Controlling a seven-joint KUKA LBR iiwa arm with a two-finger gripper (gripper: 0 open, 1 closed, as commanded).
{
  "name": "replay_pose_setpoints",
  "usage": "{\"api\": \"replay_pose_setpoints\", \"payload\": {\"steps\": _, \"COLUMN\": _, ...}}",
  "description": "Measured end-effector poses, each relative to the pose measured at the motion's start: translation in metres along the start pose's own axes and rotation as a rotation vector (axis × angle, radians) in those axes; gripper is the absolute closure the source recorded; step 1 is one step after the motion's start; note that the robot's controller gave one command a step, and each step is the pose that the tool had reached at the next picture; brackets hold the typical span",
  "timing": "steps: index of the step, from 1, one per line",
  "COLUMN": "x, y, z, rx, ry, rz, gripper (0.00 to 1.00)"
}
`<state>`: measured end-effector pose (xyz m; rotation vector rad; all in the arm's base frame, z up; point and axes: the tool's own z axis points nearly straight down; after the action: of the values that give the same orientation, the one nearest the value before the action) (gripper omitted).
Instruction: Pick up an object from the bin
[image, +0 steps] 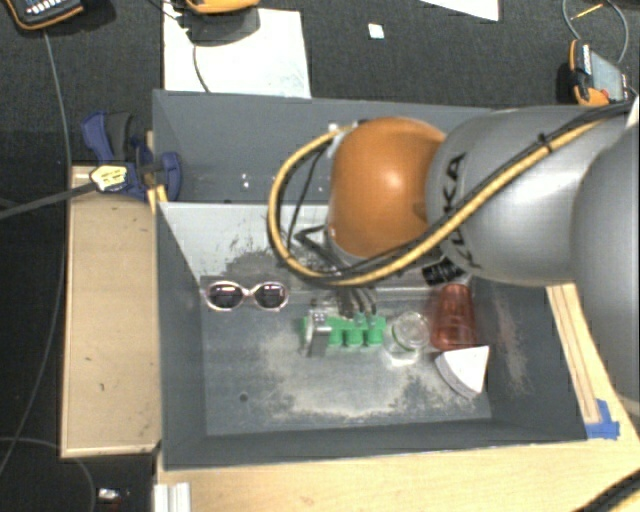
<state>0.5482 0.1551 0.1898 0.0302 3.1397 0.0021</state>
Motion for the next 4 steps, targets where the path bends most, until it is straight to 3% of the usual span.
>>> {"api": "replay_pose_setpoints", "payload": {"steps": 1, "x": 0.000, "y": 0.000, "z": 0.000, "rx": 0.000, "ry": 0.000, "rz": 0.001, "gripper": 0.00}}
{"api": "replay_pose_setpoints", "payload": {"steps": 2, "x": -0.025, "y": -0.057, "z": 0.051, "rx": 0.003, "ry": 0.002, "rz": -0.034, "gripper": 0.00}}
{"api": "replay_pose_setpoints", "payload": {"steps": 3, "x": -0.016, "y": -0.056, "z": 0.055, "rx": -0.003, "ry": -0.004, "rz": -0.093, "gripper": 0.00}}
{"api": "replay_pose_setpoints", "payload": {"steps": 4, "x": -0.015, "y": -0.065, "z": 0.102, "rx": -0.001, "ry": -0.003, "rz": -0.004, "gripper": 1.00}}
